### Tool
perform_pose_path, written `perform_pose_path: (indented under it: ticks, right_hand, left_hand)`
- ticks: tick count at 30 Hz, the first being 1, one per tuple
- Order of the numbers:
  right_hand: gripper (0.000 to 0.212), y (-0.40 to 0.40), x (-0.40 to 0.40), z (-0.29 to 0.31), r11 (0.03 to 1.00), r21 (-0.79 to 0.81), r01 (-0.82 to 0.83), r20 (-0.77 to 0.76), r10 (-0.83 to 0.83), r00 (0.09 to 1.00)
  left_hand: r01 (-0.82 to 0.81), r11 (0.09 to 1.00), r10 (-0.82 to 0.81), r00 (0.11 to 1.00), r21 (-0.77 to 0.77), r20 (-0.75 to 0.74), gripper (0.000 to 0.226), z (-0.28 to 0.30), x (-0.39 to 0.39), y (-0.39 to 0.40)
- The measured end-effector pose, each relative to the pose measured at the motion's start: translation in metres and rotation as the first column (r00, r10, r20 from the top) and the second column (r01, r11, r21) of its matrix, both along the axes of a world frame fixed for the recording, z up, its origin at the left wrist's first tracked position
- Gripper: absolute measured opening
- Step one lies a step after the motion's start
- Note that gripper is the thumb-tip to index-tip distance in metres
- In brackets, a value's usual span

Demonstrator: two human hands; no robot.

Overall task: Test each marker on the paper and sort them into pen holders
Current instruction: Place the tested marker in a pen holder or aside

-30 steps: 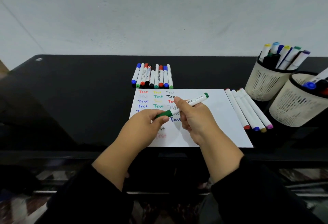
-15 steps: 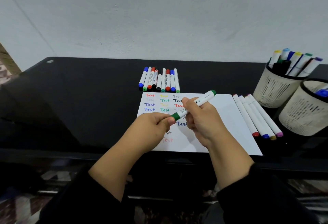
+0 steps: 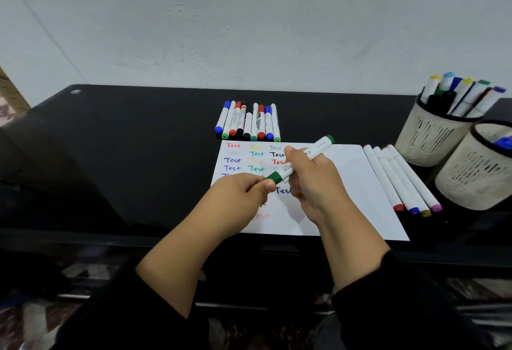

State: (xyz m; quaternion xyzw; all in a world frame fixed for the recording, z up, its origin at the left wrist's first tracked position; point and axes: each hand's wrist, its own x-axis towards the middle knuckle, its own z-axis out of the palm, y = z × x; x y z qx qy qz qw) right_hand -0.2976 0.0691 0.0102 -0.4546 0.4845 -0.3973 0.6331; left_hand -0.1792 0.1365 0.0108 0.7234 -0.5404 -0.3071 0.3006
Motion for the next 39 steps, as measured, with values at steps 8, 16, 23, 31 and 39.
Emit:
perform_pose_path:
  ticks: [8, 16, 23, 31, 39]
  right_hand:
    - [0.025, 0.006, 0.003, 0.004, 0.988, -0.076, -0.134, -0.062, 0.129, 0.990]
    - [0.018, 0.005, 0.015, 0.003, 0.999, -0.030, 0.040, -0.096, -0.042, 0.994]
    - [0.015, 0.001, 0.022, -0.002, 1.000, 0.002, 0.021, -0.105, -0.020, 0.994]
    - [0.025, -0.025, -0.003, 0.003, 0.994, 0.029, 0.108, 0.113, -0.110, 0.987]
    - [0.025, -0.018, -0.003, -0.002, 0.994, 0.067, 0.082, 0.081, -0.087, 0.993]
  left_hand:
    - [0.077, 0.985, 0.005, 0.881, 0.154, -0.473, 0.037, 0.000, 0.009, 0.002]
    - [0.066, 0.994, -0.079, 0.984, 0.090, 0.160, 0.030, 0.000, 0.000, -0.004]
    - [0.057, 0.998, -0.063, 0.971, 0.032, 0.231, 0.032, -0.004, 0.005, -0.004]
    - [0.118, 0.990, -0.062, 0.865, 0.082, -0.498, 0.038, -0.008, 0.036, 0.020]
    - [-0.028, 0.994, 0.021, 0.998, 0.106, 0.061, 0.024, -0.011, 0.035, 0.009]
